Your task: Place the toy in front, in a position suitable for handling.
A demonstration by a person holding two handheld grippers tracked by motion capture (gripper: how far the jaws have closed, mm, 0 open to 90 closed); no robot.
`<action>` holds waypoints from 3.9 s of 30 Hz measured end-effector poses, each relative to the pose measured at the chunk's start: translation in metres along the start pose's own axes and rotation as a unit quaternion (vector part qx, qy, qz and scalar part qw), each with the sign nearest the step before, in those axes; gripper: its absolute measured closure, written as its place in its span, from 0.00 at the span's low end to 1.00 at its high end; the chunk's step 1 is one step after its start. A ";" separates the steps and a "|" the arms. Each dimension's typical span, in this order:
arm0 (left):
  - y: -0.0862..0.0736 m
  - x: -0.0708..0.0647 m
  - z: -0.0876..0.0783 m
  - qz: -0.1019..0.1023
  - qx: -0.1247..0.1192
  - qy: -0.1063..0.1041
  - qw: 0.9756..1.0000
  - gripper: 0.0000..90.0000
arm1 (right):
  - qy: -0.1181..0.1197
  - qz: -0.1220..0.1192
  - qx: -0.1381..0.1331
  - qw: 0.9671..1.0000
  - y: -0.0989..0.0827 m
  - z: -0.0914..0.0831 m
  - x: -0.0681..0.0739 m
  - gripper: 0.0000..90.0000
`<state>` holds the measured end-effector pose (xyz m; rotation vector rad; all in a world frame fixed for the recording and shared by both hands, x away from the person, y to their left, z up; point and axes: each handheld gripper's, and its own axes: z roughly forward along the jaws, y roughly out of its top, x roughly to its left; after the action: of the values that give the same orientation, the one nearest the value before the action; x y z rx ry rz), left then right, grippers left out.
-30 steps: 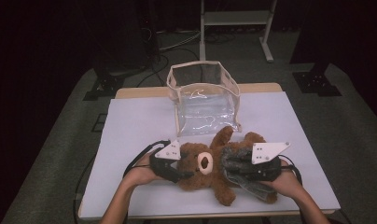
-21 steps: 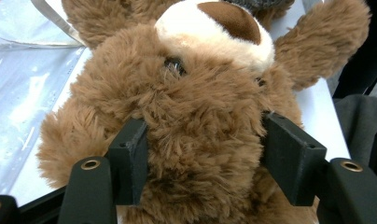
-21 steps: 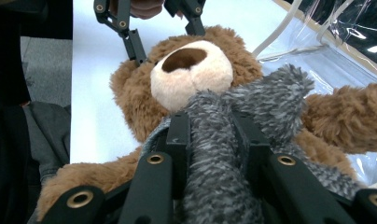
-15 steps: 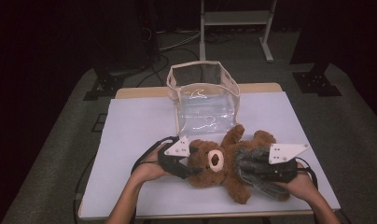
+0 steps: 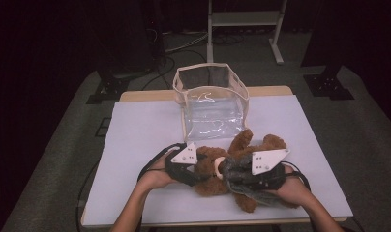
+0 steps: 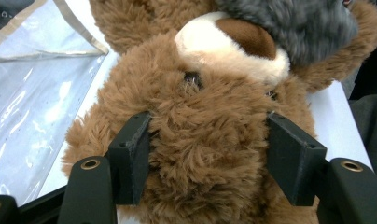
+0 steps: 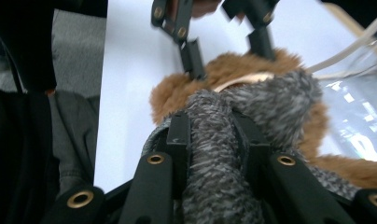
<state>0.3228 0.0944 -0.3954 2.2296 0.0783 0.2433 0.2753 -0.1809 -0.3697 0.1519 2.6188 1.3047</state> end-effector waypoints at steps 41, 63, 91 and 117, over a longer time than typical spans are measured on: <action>0.001 0.003 0.002 -0.017 -0.003 0.008 1.000 0.37 | 0.012 0.011 0.058 0.998 -0.042 -0.001 0.028 0.79; -0.001 0.000 0.003 -0.013 -0.001 -0.003 1.000 0.36 | -0.041 0.004 0.020 0.999 -0.014 -0.022 -0.013 0.79; 0.017 -0.011 0.009 0.019 0.017 -0.024 0.999 0.38 | -0.028 -0.007 0.040 0.999 -0.005 -0.015 -0.017 0.78; 0.034 -0.005 0.011 0.004 -0.013 -0.072 0.997 0.40 | -0.026 0.064 0.004 0.998 -0.041 -0.047 -0.016 0.79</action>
<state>0.3190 0.0636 -0.3762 2.2151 -0.0121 0.0859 0.2796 -0.2449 -0.3726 0.3557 2.6094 1.3122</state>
